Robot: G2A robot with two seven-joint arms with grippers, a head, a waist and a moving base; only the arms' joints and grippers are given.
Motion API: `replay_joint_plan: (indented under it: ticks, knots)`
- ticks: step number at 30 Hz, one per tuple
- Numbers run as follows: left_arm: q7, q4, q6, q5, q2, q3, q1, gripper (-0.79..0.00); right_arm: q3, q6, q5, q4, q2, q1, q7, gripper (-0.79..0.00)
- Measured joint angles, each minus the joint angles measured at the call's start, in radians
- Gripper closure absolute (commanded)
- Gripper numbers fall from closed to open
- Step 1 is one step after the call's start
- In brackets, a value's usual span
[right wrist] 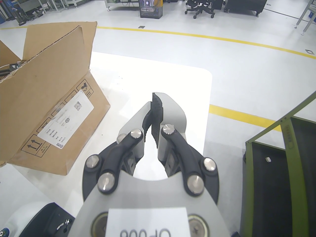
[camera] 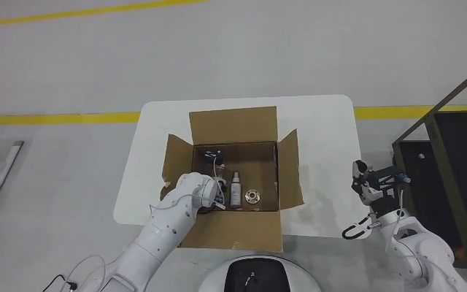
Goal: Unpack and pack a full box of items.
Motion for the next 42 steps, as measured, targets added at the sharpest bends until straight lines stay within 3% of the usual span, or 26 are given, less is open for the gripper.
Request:
replay_joint_plan:
  ticks: [4,7,11,13,14,20,22,23,24,36,42]
  knots:
    - [-0.006,0.009,-0.005,0.004,-0.003,0.004,0.005,-0.622,0.0,0.0,0.0,0.0,0.0,0.0,0.0,0.0]
    - [-0.002,0.02,-0.006,-0.003,-0.009,0.007,0.004,-0.576,0.0,0.0,0.0,0.0,0.0,0.0,0.0,0.0]
    - [0.006,0.036,-0.002,-0.008,-0.015,0.011,0.0,-0.283,0.0,0.0,0.0,0.0,0.0,0.0,0.0,0.0]
    - [0.009,0.044,-0.002,-0.011,-0.018,0.012,-0.003,-0.071,0.0,0.0,0.0,0.0,0.0,0.0,0.0,0.0]
    - [0.011,0.047,-0.001,-0.011,-0.02,0.012,-0.004,0.0,0.0,0.0,0.0,0.0,0.0,0.0,0.0,0.0]
    - [0.023,0.042,0.01,-0.011,-0.022,-0.004,-0.004,0.0,-0.004,-0.004,0.015,-0.006,-0.002,0.002,-0.005,-0.028]
    - [0.016,0.018,0.014,-0.005,-0.019,-0.017,0.0,0.0,-0.004,-0.018,0.044,-0.013,-0.003,0.007,-0.004,-0.268]
    - [0.009,0.003,0.015,-0.004,-0.016,-0.025,0.002,0.0,-0.002,-0.025,0.057,-0.016,-0.004,0.009,-0.002,-0.443]
    - [0.002,-0.016,0.015,-0.003,-0.014,-0.033,0.006,0.0,0.0,-0.033,0.074,-0.02,-0.004,0.012,0.002,-0.767]
    - [-0.19,-0.451,-0.013,0.043,0.043,-0.202,0.156,0.0,0.019,-0.307,0.397,-0.082,0.005,0.008,0.189,-0.785]
    - [-0.239,-0.614,-0.018,0.018,0.056,-0.274,0.205,0.0,0.0,-0.337,0.572,-0.114,0.008,0.001,0.296,-0.785]
